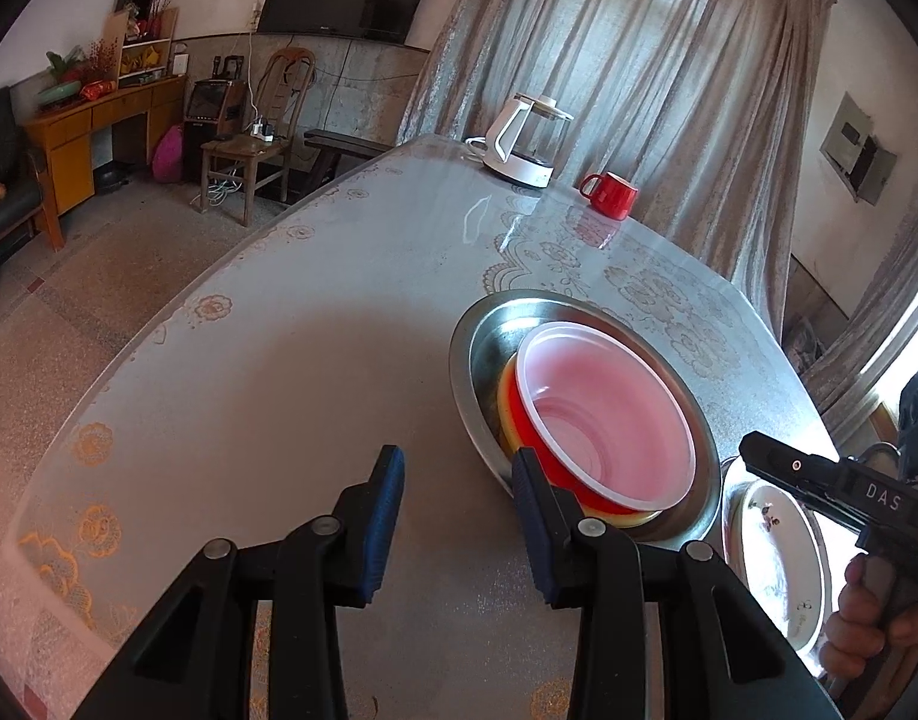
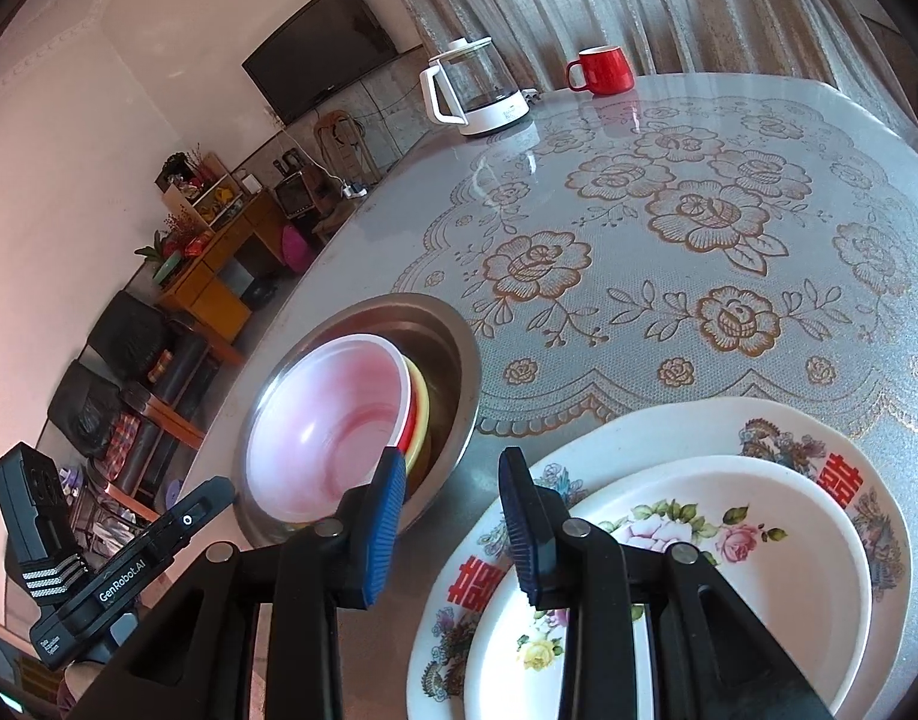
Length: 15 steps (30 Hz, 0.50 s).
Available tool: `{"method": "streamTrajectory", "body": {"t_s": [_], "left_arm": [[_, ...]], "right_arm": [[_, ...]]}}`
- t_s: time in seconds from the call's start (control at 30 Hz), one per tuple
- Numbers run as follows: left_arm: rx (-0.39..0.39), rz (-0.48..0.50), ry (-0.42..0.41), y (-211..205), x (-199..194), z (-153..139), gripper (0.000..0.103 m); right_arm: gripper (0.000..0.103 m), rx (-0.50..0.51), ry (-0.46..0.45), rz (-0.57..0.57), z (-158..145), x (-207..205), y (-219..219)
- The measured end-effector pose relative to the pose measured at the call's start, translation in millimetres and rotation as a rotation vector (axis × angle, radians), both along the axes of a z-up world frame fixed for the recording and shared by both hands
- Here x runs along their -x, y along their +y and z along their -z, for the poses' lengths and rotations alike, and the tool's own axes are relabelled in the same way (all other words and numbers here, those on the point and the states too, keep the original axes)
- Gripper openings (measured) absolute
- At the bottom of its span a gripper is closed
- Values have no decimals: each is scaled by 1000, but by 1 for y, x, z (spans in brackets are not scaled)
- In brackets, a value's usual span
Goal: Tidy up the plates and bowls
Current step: 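Open the left gripper and withdraw it from the red bowl, then grasp the steel basin rim with the left gripper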
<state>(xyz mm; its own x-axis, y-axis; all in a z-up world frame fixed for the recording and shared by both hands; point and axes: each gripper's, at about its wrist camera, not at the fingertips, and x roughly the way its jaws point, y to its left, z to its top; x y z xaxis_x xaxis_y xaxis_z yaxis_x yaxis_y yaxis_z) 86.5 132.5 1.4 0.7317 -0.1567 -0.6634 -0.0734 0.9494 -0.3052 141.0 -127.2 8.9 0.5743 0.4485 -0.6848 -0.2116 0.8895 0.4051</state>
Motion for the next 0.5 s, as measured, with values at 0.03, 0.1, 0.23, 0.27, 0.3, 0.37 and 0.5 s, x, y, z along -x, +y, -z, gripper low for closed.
{"method": "streamTrajectory", "body": {"t_s": [0.03, 0.1, 0.23, 0.27, 0.3, 0.37, 0.5], "left_arm": [[-5, 0, 0, 1, -1, 0, 38], [8, 7, 4, 3, -5, 1, 38], [13, 30, 10, 4, -12, 2, 37], [13, 39, 9, 3, -14, 2, 36], [14, 50, 6, 2, -16, 3, 35], [19, 63, 9, 2, -20, 6, 35], [-8, 88, 9, -4, -27, 8, 34]], "right_arm": [[29, 10, -4, 1, -2, -3, -1], [26, 32, -9, 1, -5, -8, 0], [21, 67, -9, -9, -8, -21, 4], [20, 81, -5, -12, -8, -24, 7], [19, 99, -1, -14, -7, -27, 9], [15, 136, 8, -20, -4, -32, 14], [10, 164, 24, -47, 2, -40, 21]]}}
